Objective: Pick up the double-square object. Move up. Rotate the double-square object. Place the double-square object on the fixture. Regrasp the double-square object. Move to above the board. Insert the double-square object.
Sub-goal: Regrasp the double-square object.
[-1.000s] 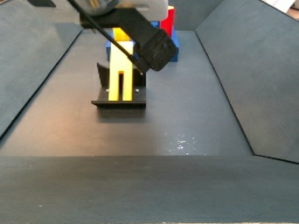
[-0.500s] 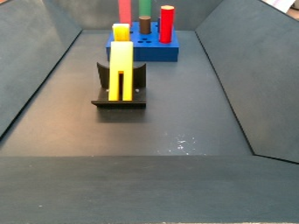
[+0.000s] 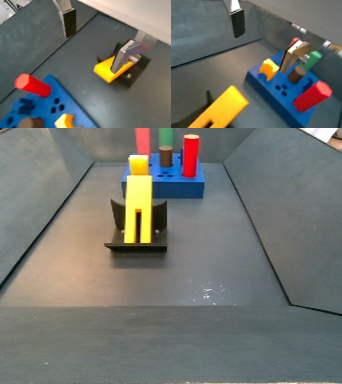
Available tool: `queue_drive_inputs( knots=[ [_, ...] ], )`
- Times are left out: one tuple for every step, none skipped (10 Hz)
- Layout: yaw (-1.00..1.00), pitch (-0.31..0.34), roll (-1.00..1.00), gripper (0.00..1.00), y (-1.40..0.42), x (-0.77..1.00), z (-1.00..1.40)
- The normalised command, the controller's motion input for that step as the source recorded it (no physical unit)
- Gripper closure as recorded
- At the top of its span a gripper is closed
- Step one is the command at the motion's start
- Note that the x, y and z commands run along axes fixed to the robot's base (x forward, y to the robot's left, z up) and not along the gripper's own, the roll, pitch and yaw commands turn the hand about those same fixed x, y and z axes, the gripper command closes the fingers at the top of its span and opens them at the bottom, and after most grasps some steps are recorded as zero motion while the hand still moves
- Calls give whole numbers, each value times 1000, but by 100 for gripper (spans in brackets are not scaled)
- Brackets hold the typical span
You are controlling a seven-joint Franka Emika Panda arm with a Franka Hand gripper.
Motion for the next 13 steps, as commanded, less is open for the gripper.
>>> queue_drive_inputs(
  knots=[
    [34,20,1000,0,-27,1,16],
    [35,19,1000,0,-22,2,15],
    [36,19,1000,0,-22,7,9],
    [37,22,1000,0,-20,5,8],
    [39,28,1000,0,-21,9,9],
    [40,34,1000,0,-20,17,7],
    [42,40,1000,0,-24,30,-3],
    [44,48,1000,0,-24,44,-7],
    [49,61,1000,0,-30,61,-7],
    [53,74,1000,0,-32,72,-10],
    [60,93,1000,0,-37,91,-11],
    [67,111,1000,0,-42,104,-13],
    [81,140,1000,0,-44,116,-13]
  ],
)
